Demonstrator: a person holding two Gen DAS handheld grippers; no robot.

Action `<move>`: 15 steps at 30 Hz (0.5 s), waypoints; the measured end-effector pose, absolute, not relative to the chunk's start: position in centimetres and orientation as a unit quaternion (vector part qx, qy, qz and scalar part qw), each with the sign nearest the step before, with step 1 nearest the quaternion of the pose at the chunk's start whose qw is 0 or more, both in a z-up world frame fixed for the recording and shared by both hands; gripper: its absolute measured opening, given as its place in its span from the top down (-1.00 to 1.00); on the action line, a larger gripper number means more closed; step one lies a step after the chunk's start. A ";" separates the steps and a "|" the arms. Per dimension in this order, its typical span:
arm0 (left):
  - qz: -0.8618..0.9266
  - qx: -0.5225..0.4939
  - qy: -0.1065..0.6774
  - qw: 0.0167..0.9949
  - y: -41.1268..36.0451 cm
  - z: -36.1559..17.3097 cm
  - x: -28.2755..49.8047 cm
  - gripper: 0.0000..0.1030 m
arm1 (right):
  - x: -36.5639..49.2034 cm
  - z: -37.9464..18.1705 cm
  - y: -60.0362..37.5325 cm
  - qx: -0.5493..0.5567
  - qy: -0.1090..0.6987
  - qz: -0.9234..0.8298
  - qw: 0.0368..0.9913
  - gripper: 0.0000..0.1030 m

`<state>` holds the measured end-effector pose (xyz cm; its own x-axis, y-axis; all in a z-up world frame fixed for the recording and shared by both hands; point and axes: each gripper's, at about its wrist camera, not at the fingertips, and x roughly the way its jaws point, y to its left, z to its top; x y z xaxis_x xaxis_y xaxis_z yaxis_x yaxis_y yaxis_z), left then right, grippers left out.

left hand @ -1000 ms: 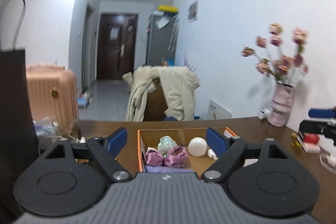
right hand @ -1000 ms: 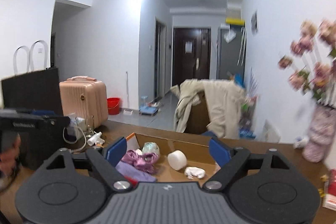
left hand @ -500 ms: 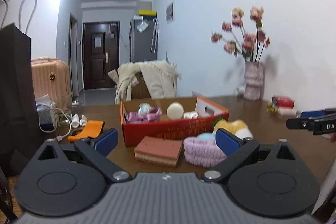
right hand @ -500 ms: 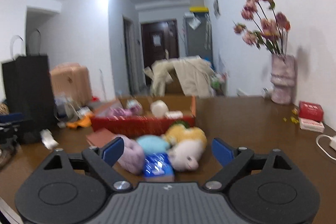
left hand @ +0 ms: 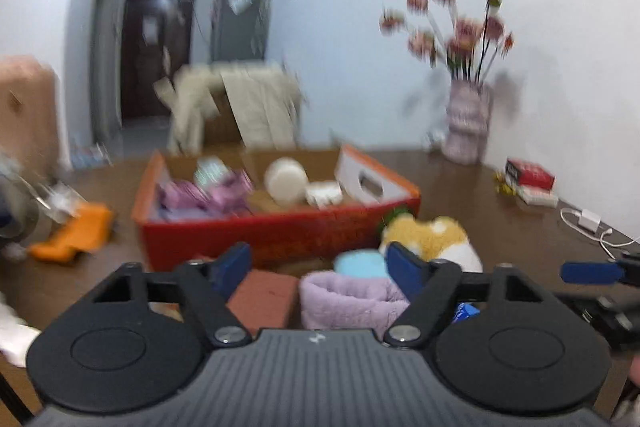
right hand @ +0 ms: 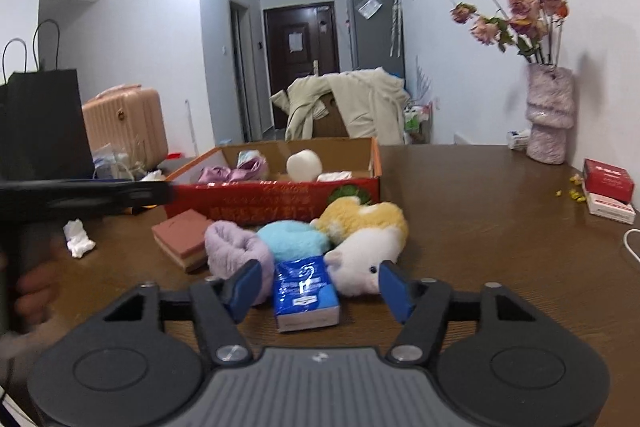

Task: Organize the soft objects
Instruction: 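Reach both tools to the lavender fuzzy headband and close on it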

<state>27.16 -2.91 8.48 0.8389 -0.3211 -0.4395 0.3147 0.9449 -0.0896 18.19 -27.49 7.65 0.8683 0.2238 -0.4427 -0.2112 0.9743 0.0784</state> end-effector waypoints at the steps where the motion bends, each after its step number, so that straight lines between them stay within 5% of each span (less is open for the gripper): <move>1: -0.156 -0.006 0.250 0.956 -3.3 7.7 28.9 -0.34 | 18.4 7.5 -27.2 0.010 0.234 0.111 0.966 -0.21; 3: -0.129 -0.003 0.270 0.954 -3.6 6.2 30.9 -0.16 | 18.8 7.4 -27.1 0.006 0.236 0.108 0.966 -0.21; 6: -0.166 -0.028 0.295 0.941 -2.8 4.8 31.2 0.73 | 19.4 7.3 -27.3 0.010 0.238 0.107 0.965 -0.18; 8: -0.185 -0.040 0.296 0.936 -2.1 4.1 29.6 0.79 | 19.9 7.1 -27.3 0.013 0.242 0.109 0.964 -0.17; 11: -0.192 -0.035 0.307 0.932 -1.5 3.3 26.3 0.76 | 20.7 6.6 -27.1 0.021 0.249 0.126 0.960 -0.15; 15: -0.206 -0.082 0.291 0.931 0.8 3.9 23.1 -0.24 | 21.9 6.0 -25.9 0.044 0.259 0.165 0.951 -0.15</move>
